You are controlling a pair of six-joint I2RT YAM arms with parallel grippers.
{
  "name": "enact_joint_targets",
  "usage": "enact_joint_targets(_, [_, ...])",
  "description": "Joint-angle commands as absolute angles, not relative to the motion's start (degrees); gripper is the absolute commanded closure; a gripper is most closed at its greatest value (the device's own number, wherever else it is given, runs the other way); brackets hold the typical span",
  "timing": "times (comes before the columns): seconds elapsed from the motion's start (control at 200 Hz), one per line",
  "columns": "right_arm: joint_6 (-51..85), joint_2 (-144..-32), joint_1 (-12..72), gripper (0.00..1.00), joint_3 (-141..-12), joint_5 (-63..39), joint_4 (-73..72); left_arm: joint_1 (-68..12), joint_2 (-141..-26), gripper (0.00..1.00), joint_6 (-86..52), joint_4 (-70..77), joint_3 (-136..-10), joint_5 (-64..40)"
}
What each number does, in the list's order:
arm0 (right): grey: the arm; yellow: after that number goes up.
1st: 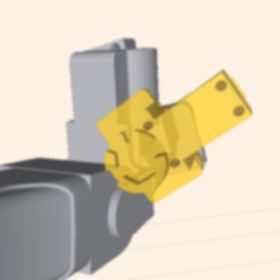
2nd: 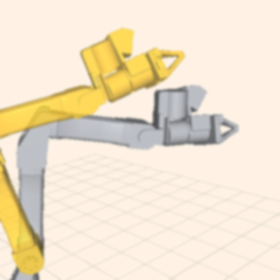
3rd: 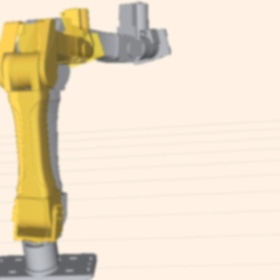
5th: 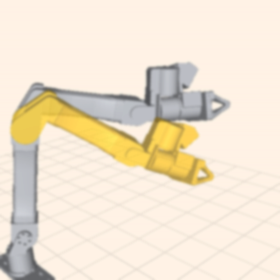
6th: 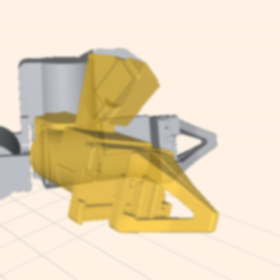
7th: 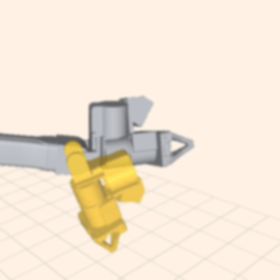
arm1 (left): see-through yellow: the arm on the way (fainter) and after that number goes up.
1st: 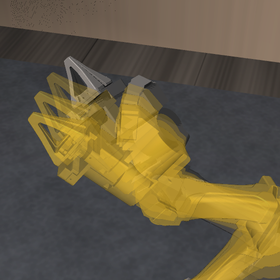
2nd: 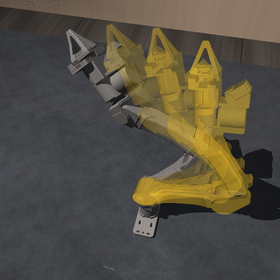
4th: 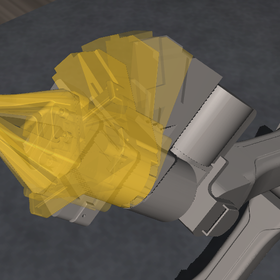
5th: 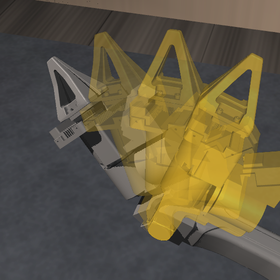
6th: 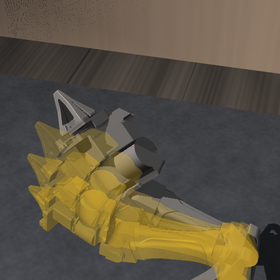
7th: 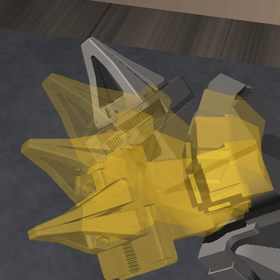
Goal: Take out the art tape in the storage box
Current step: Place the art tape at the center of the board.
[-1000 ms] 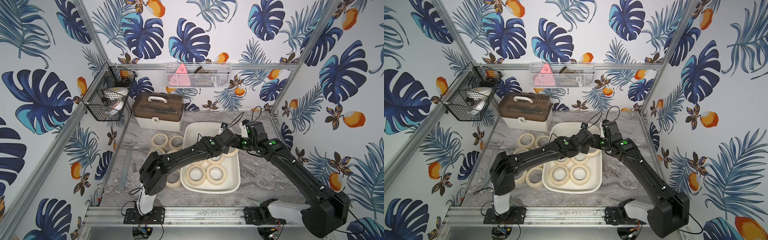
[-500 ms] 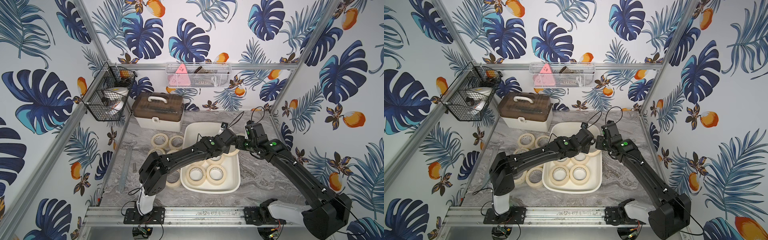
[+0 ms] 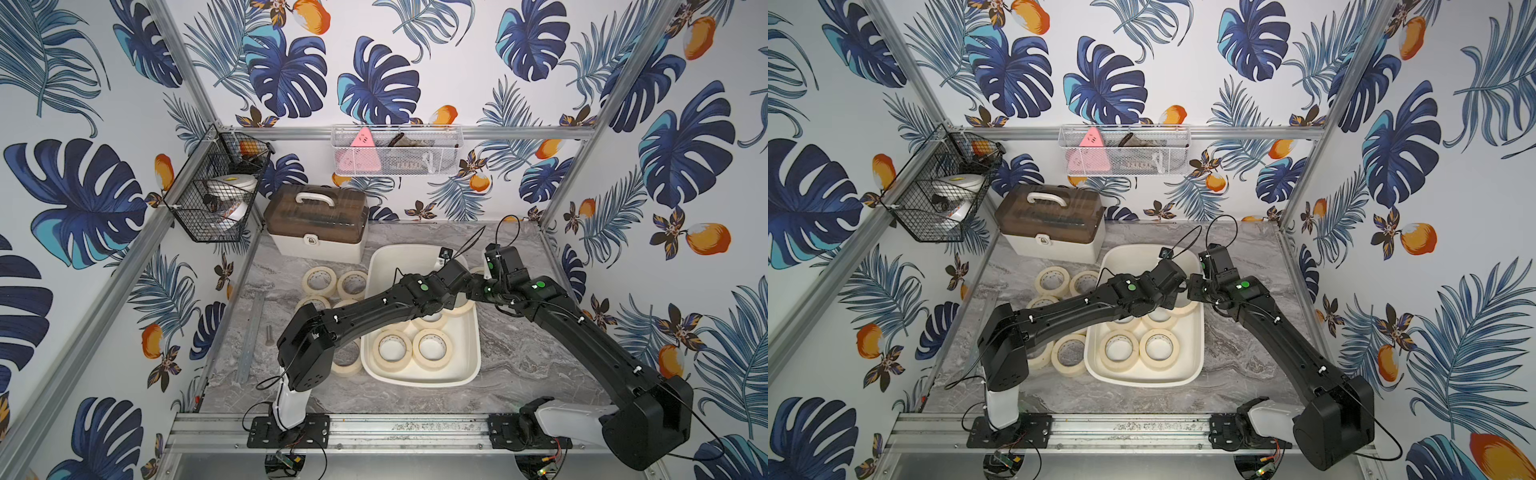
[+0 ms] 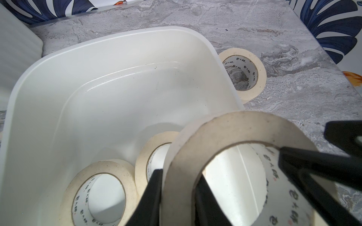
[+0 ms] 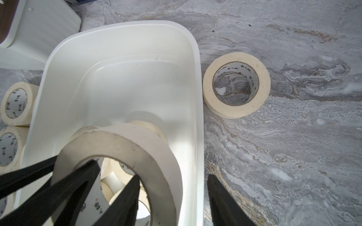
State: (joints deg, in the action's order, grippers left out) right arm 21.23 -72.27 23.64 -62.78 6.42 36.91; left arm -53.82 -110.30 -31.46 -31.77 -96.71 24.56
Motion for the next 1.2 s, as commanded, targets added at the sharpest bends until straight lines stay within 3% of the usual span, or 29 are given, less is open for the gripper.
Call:
enact_joint_targets(0.0, [19.9,-71.1,23.7,0.41,-62.0,4.4,35.8,-53.2,-108.8,0.93,-33.2,-26.7,-96.6,22.9])
enact_joint_targets(0.195, [19.2,-69.9,23.6,0.40,-60.7,2.4,33.7,-52.7,-107.9,0.93,-33.6,-26.3,-96.0,22.3])
enact_joint_targets(0.34, [18.8,-71.4,23.7,0.45,-61.7,3.4,34.9,-52.8,-107.7,0.93,-33.6,-26.3,-96.0,21.9])
enact_joint_targets(0.635, [18.6,-71.1,23.6,0.78,-62.5,6.1,35.8,-52.7,-107.8,0.92,-33.6,-26.1,-95.8,21.7])
enact_joint_targets(0.846, [18.8,-71.0,23.6,0.95,-62.7,6.2,35.9,-52.8,-107.3,0.90,-33.5,-26.1,-95.6,21.4])
enact_joint_targets(0.921, [18.9,-70.9,23.6,0.99,-62.9,6.1,35.9,-52.7,-106.8,0.79,-33.7,-25.8,-95.3,21.3])
enact_joint_targets(1.046, [19.2,-71.3,23.6,1.00,-63.5,7.0,36.3,-52.6,-105.5,0.48,-34.0,-25.6,-94.9,20.5])
enact_joint_targets(1.196, [19.6,-72.6,23.2,1.00,-64.6,10.1,38.0,-52.4,-102.1,0.25,-33.8,-24.4,-93.4,19.3])
